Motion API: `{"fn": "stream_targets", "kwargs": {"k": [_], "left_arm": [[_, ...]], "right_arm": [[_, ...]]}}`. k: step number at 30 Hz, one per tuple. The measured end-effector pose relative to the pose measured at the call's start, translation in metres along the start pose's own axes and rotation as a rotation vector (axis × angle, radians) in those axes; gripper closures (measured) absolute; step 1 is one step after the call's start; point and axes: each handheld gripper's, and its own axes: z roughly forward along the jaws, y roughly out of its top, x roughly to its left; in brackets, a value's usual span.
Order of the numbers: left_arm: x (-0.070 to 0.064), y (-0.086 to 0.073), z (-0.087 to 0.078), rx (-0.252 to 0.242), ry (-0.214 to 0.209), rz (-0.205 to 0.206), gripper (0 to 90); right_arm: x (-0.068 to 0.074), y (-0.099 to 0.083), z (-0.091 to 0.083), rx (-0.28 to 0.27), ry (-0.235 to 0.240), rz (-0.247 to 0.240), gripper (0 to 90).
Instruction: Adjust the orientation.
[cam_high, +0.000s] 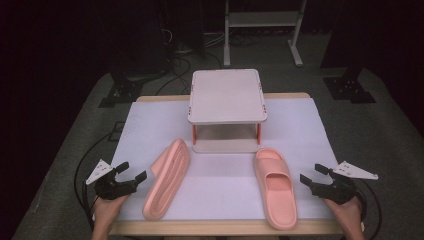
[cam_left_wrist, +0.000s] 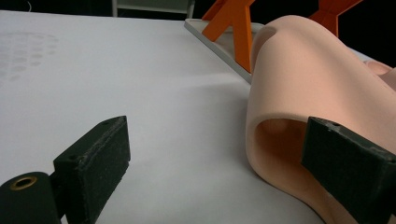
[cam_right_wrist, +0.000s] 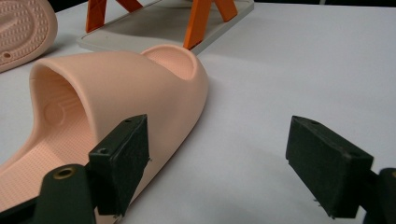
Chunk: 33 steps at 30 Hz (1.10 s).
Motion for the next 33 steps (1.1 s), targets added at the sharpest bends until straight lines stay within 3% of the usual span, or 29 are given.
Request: {"fn": "stream_targets", "kwargs": {"k": [4, 8, 10, 13, 17, 27, 33], "left_arm": [[0.002, 0.001, -0.005, 0.020, -0.004, 0.001, 8.2], [0.000, -0.001, -0.008, 0.050, -0.011, 0.035, 8.4], [-0.003, -0.004, -0.006, 0.068, -0.023, 0.057, 14.0], [-0.006, -0.004, 0.002, 0.115, -0.037, 0.050, 14.8], [-0.010, -0.001, 0.016, 0.174, -0.054, 0.060, 24.4], [-0.018, 0.008, 0.041, 0.232, -0.111, 0.051, 40.6], [-0.025, 0.011, 0.052, 0.234, -0.135, 0.046, 48.0]], "right_arm": [[-0.002, 0.001, -0.001, -0.016, 0.001, 0.015, 20.8], [-0.003, 0.001, -0.002, -0.024, -0.001, 0.016, 20.6], [-0.003, 0.001, -0.003, -0.026, -0.002, 0.017, 20.6], [-0.002, 0.002, -0.002, -0.024, 0.000, 0.017, 20.5], [-0.001, 0.002, -0.002, -0.026, 0.002, 0.011, 20.4], [-0.001, 0.002, 0.000, -0.018, 0.006, 0.004, 20.4], [0.000, 0.002, 0.001, -0.016, 0.013, 0.000, 20.3]]}}
